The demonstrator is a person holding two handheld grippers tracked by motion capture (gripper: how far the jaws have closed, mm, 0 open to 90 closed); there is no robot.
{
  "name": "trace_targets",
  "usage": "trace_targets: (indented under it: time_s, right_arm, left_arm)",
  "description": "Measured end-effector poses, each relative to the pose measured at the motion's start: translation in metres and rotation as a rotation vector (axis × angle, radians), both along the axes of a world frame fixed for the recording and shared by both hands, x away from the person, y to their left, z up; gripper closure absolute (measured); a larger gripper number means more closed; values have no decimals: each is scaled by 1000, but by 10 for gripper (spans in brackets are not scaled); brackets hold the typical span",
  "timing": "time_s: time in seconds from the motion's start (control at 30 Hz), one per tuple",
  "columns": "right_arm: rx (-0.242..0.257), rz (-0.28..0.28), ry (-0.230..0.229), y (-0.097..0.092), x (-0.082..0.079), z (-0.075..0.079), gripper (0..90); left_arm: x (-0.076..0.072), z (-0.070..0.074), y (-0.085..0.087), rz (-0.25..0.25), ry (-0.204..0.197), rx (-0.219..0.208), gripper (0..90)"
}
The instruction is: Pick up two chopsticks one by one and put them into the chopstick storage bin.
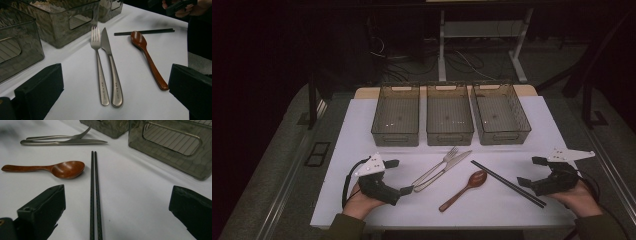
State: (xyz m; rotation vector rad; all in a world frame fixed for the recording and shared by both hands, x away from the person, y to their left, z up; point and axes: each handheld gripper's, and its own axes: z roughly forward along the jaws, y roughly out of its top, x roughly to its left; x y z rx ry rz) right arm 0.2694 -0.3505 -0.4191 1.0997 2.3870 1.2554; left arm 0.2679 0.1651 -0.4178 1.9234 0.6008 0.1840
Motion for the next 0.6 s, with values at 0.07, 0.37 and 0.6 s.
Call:
trace_targets:
  time_s: [0.07, 0.37, 0.6]
  right_arm:
    - [-17, 3, 10, -1, -2, -1, 2]
    - [-73, 18, 50, 2, -5, -1, 51]
    - [-116, 51, 79, 2, -6, -2, 164]
  left_arm:
    - [0, 0, 0, 0, -1, 2, 0]
    - [0, 0, 0, -2, 0, 3, 0]
    - [0, 0, 0, -2, 0, 4, 0]
